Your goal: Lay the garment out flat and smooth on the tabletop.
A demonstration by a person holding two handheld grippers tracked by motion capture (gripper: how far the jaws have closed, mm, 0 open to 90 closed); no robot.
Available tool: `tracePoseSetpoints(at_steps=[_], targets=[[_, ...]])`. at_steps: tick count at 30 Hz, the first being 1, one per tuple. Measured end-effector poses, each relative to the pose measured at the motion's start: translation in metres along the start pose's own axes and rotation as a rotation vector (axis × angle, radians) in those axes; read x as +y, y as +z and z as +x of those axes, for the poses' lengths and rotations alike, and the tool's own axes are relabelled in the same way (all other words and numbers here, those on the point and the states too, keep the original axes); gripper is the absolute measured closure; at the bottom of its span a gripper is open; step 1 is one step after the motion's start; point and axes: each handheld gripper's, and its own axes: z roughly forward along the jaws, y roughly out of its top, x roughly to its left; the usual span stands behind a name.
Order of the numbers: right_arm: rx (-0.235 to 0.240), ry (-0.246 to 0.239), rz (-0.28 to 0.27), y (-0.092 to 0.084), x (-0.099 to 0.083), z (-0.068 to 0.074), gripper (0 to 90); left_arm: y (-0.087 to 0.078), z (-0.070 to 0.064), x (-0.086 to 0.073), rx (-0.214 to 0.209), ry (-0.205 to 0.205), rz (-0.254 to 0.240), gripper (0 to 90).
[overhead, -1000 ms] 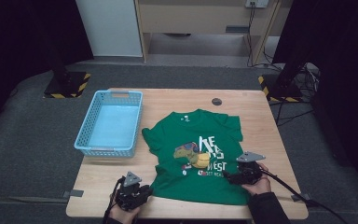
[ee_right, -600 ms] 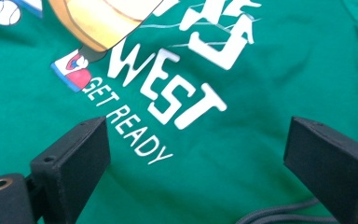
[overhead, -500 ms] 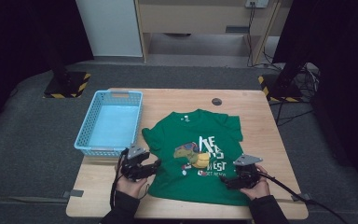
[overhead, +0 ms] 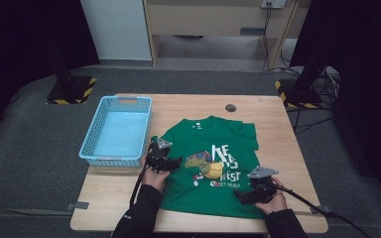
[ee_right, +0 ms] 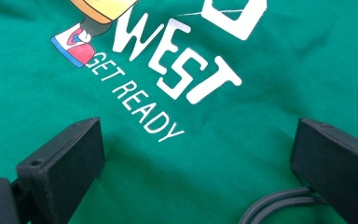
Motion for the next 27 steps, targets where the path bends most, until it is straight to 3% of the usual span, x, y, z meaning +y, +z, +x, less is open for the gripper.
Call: tracePoseSetpoints(at_steps=[4,11,27], targets=[[0.006,-0.006,0.001,0.0,-0.001,0.0,1.2,0.016,0.006,-0.005,0.011,0.001,0.059,32.7],[0.014,-0.015,0.011,-0.001,-0.001,0.001,0.6,0.021,0.004,-0.004,0.06,0.074,0.059,31.9],[0.071,-0.077,0.055,-0.008,-0.003,-0.003,0.7,0.034,0.02,0.013,0.117,0.018,0.068,32.3]])
